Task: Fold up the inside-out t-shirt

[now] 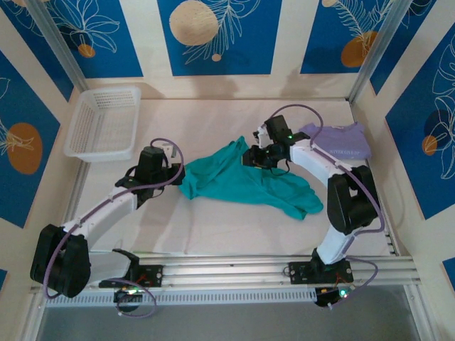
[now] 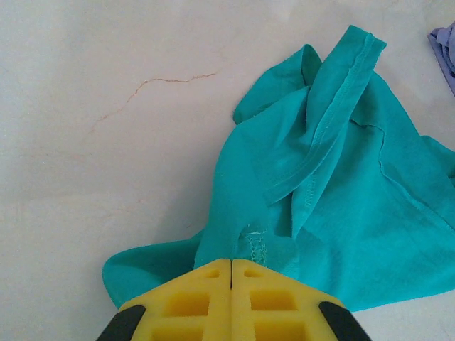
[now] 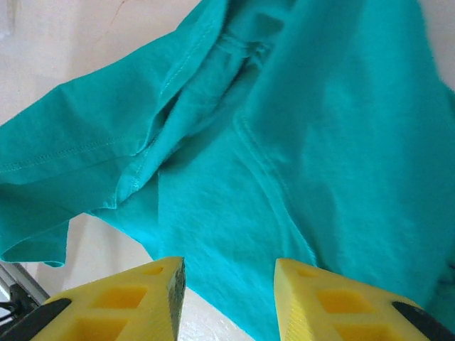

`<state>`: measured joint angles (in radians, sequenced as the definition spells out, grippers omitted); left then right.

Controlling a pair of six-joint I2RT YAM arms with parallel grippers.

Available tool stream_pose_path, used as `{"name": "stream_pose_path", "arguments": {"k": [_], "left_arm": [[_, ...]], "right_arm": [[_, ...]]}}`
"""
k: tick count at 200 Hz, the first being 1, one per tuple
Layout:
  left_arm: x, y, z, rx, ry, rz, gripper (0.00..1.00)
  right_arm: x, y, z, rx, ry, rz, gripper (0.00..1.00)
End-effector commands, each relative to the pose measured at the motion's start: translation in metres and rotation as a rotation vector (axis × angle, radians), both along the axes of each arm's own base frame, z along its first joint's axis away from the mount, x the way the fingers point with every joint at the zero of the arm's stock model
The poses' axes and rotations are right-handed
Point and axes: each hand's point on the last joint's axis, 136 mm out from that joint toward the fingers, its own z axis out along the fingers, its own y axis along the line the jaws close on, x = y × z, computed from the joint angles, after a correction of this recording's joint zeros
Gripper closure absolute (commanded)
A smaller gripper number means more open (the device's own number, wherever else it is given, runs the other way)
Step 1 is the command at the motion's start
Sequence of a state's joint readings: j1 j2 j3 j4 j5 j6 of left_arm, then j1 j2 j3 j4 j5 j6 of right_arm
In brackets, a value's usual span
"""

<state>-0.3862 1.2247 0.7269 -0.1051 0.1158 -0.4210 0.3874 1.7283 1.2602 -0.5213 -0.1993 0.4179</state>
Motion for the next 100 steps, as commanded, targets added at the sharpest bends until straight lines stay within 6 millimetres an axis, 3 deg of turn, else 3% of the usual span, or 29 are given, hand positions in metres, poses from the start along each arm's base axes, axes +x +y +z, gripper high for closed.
{"name": "stream_pose_path", "arguments": {"k": [1, 45, 80, 100], "left_arm": [[0.000, 0.002, 0.006, -0.020, -0.023, -0.001, 1.00], [0.000, 0.002, 0.008, -0.013, -0.034, -0.005, 1.00], [-0.001, 0.004, 0.008, -0.003, -0.040, -0.005, 1.00], [-0.001, 0.005, 0.010, 0.002, -0.047, 0.002, 1.00]], "right_arm": [[0.025, 0.015, 0.001, -0.035, -0.095, 0.027, 0.61], [0.052, 0.026, -0.030, -0.141, -0.082, 0.042, 0.61], [0.068, 0.019, -0.052, -0.280, -0.093, 0.039, 0.61], [0.072, 0.016, -0.055, -0.311, -0.104, 0.038, 0.75]]}}
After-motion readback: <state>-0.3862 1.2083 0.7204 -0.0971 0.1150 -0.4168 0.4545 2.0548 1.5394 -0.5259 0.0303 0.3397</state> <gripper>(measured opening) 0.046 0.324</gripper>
